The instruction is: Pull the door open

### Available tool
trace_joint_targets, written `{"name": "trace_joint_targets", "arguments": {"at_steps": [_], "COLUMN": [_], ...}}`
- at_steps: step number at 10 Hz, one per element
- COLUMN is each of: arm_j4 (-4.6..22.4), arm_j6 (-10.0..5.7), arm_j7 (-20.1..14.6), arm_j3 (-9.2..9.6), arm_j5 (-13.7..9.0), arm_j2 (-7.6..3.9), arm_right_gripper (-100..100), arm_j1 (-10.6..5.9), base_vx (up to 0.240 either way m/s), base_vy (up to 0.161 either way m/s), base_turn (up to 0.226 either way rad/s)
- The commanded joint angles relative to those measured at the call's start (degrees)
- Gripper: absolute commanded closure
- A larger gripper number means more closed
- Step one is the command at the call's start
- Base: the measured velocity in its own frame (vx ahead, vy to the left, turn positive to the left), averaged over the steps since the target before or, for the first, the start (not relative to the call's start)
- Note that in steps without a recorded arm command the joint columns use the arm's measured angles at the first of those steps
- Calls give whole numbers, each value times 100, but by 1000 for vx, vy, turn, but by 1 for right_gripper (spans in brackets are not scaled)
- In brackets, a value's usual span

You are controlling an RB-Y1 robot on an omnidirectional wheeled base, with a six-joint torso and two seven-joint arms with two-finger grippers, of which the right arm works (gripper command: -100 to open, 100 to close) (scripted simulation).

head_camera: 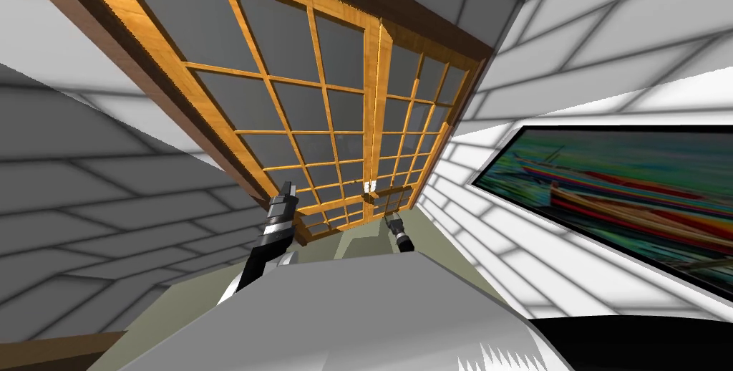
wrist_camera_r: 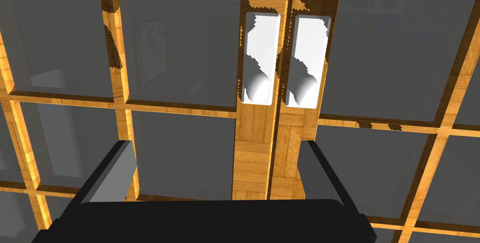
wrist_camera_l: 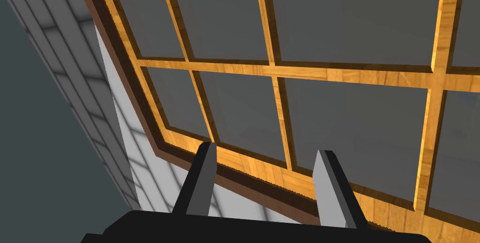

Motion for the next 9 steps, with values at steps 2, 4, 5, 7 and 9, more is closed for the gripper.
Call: {"name": "trace_joint_targets", "arguments": {"at_steps": [2,4,5,7,9], "arm_j4": [6,47,47,107,150], "arm_j6": [27,45,45,74,95], "arm_j7": [56,84,84,129,167], "arm_j3": [-204,-368,-368,-624,-827], "arm_j5": [-5,-12,-12,-22,-28], "arm_j2": [-30,-69,-69,-118,-145], "arm_right_gripper": [-100,-100,-100,-100,-100], "arm_j1": [220,335,335,503,624], "base_vx": [-111,-94,-49,-87,-106], "base_vy": [-3,3,-4,-2,-7], "base_turn": [44,57,13,74,83]}}
